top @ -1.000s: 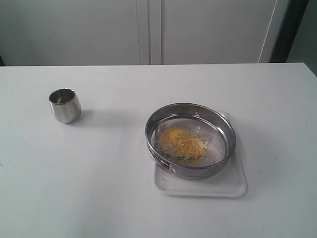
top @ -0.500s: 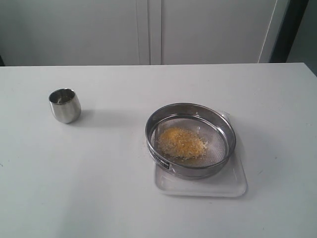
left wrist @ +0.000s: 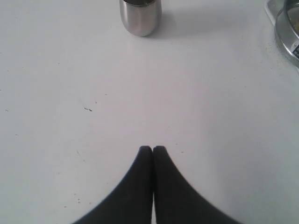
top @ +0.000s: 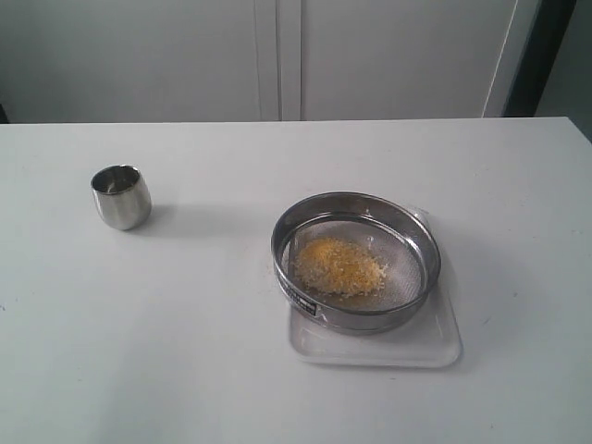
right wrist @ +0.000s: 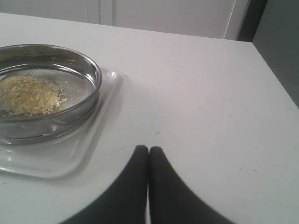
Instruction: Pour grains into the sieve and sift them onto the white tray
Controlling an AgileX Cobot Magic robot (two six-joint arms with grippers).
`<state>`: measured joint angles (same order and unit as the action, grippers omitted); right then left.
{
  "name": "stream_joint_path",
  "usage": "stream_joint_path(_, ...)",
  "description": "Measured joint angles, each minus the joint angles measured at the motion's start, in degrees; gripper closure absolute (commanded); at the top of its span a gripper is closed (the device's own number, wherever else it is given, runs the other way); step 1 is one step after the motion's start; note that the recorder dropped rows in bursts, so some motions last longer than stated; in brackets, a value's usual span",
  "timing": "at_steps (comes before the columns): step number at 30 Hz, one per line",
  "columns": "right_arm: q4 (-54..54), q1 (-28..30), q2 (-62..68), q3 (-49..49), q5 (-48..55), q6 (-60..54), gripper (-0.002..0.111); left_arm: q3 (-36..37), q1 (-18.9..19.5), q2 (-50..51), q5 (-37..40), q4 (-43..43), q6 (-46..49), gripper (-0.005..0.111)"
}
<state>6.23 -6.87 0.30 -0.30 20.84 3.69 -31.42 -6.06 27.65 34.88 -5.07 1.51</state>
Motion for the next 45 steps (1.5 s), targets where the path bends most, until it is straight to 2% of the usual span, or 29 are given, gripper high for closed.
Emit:
stream_joint_path(19,0.0,0.0,0.0,0.0,-1.1,0.0,0.108,0.0,0.0,0.0,0.2,0.0,0.1,0.107)
stream_joint_path(34,0.0,0.0,0.0,0.0,-27.8,0.0,0.108,0.0,0.0,0.0,0.2,0.0,0.1,0.107)
stream_joint_path(45,0.0,0.0,0.0,0.0,-29.6,0.0,0.108,0.0,0.0,0.0,0.2,0.0,0.1,0.107)
